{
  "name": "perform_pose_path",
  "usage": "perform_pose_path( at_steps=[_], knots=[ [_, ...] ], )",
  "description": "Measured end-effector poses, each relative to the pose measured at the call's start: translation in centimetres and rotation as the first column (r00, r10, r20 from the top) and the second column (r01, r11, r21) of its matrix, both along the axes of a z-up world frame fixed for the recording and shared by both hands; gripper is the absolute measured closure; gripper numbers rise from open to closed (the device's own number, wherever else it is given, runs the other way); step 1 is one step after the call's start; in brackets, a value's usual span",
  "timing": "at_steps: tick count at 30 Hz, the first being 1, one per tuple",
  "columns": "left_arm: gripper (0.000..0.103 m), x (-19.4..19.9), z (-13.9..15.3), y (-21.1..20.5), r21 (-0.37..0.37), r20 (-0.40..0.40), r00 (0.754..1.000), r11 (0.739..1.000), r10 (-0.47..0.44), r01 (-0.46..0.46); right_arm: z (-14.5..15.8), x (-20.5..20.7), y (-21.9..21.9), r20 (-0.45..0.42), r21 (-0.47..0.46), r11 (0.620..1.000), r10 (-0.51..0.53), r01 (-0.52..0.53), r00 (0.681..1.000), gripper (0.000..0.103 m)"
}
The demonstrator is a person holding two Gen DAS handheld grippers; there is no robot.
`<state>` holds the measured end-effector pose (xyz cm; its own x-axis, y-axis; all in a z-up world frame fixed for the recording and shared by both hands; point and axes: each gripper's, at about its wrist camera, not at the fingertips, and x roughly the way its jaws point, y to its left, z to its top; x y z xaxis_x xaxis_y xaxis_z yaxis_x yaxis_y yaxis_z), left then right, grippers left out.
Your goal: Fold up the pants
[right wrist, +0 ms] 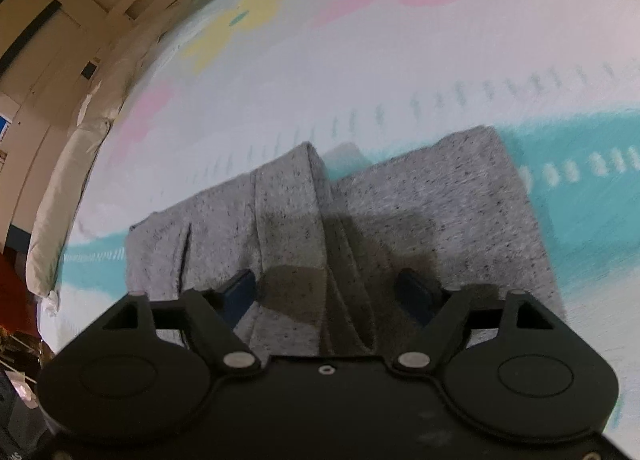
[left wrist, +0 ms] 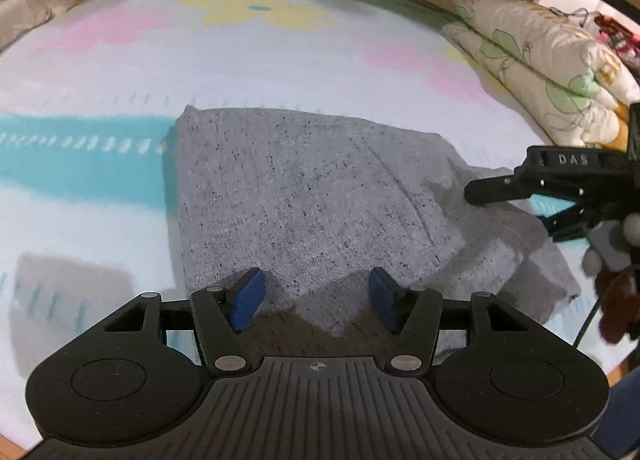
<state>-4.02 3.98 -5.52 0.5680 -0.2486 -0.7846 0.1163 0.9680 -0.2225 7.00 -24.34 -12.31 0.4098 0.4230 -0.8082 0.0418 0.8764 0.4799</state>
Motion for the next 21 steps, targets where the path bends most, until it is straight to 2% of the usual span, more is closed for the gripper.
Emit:
perform_pose_path(
  at_steps=[2,5,9,18,19,21],
  knots=[
    [0.046,0.4,-0.1,0.3,-0.03,-0.019,1.0,0.999,0.014,-0.015,0.0,-0.1,0.7,0.011,-0.006,1.0,0.03,-0.03,0.999,0.004],
    [0.045,0.1,-0.2,0.7,-0.035,-0.028,0.999,0.999,0.024,-0.025,0.2,-0.4,2.2,0.029,-0.066,0.994,0.087,-0.085,0.996,0.0],
    [0.045,-0.2,-0.1,0.2,-0.018,-0.029,0.999,0.999,0.036,-0.036,0.1,-1.2,3.8,0.061,-0.132,0.981,0.148,-0.139,0.987,0.0],
    [0.044,0.1,-0.1,0.3,-0.036,-0.043,0.997,0.997,0.063,-0.065,0.0,-1.6,4.5,0.079,-0.118,0.985,0.135,-0.126,0.988,0.0],
    [0.044,0.1,-0.2,0.4,-0.037,-0.043,0.997,0.997,0.065,-0.066,0.1,-1.6,4.6,0.08,-0.115,0.985,0.137,-0.127,0.987,0.001],
    [0.044,0.0,-0.2,0.4,-0.039,-0.041,0.997,0.997,0.067,-0.069,0.2,-1.7,4.5,0.08,-0.092,0.988,0.128,-0.121,0.989,0.01]
  ],
)
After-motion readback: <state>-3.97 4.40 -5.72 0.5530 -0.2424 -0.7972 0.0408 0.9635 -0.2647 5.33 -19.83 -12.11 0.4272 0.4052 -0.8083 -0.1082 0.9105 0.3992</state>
